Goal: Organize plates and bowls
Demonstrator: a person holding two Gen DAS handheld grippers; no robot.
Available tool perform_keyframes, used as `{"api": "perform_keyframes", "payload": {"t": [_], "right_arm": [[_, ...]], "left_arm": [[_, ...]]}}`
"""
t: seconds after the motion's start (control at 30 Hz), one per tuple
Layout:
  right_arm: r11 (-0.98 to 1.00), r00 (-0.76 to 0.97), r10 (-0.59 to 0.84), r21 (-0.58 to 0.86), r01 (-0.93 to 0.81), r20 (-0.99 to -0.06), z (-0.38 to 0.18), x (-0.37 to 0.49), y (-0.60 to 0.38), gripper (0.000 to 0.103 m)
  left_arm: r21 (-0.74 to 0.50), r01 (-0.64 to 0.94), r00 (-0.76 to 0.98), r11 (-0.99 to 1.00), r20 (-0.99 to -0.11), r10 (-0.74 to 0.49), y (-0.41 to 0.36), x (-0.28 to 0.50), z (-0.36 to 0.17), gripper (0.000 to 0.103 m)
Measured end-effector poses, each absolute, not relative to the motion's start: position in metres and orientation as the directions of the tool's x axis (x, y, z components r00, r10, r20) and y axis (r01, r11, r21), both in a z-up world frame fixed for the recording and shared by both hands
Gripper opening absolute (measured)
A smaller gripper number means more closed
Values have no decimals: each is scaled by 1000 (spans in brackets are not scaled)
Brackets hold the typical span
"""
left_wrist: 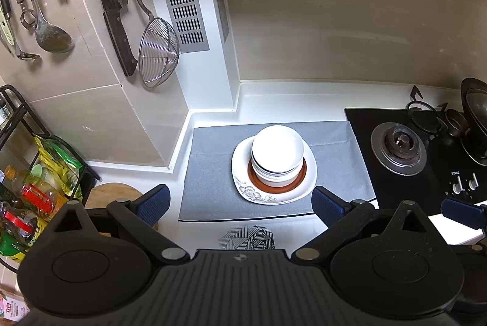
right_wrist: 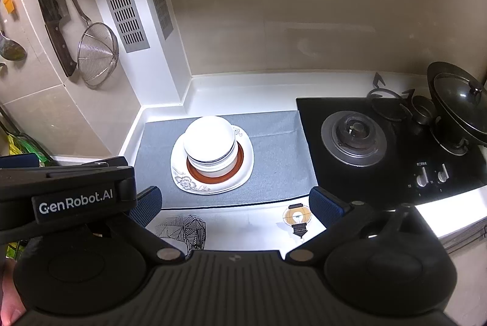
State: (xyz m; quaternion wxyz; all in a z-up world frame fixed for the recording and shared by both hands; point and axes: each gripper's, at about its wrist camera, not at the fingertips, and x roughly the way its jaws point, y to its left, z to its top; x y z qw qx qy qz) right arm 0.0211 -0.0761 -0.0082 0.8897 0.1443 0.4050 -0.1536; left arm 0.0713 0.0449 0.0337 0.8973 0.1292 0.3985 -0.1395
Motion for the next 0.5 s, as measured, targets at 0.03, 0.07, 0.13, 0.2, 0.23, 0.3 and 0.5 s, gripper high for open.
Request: {"api": "perform_keyframes", "payload": {"t": [0.03,0.07,0.13,0.2,0.23,0.3,0.5], "right_arm": [[911,624,-158,131,391,-765,-9,20,-76,103],[911,624,-158,131,391,-765,-9,20,-75,103],[912,624,-157,130,389,-766,-9,20,-75,103],[913,623,-158,127,389,-766,-10,20,-73,103],[912,622,-159,127,390,-767,-10,20,-72,103],[913,625,-159,127,388,-764,-10,20,-71,103],[914,623,-174,109,390,-763,-9,20,-67,103]], "left_arm": [[120,353,643,928,-751,-148,46,71,33,100],[121,354,643,927,-752,-147,46,71,33,100],[122,355,641,927,-753,-147,47,72,33,100],[122,356,639,927,-755,-146,47,72,32,100],[122,357,638,926,-756,-147,48,73,31,101],[119,357,638,926,-755,-149,49,73,31,102],[105,359,636,927,-755,-160,52,74,30,103]]}}
